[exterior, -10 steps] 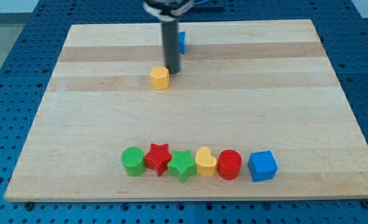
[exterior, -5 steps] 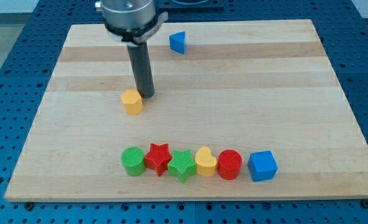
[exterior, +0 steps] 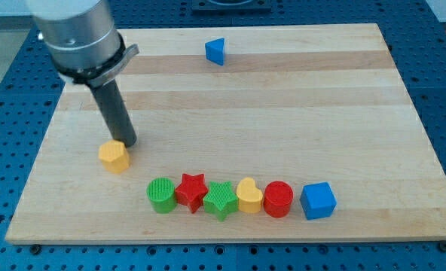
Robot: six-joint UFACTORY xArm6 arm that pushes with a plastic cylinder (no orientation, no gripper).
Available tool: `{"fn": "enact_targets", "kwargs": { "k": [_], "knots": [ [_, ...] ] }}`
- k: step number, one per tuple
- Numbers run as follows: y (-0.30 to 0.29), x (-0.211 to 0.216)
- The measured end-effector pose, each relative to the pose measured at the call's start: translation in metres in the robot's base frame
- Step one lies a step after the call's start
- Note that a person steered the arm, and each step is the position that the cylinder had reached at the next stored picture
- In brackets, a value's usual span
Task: Place yellow hexagon to the left of green circle
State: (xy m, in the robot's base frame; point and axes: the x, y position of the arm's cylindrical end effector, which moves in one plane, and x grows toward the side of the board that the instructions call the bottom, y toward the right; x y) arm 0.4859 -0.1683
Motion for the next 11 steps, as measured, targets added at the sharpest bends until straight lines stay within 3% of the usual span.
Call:
{"fn": "enact_targets", "kwargs": {
  "k": [1, 4, 6, 7, 8, 9, 11],
  "knots": [
    [0.000, 0.037],
    [-0.021, 0.031],
    [-0.021, 0.070],
    [-0.032, 0.066],
    [-0.086, 0.056],
    [-0.131, 0.078],
    [-0.126, 0.131]
  ]
}}
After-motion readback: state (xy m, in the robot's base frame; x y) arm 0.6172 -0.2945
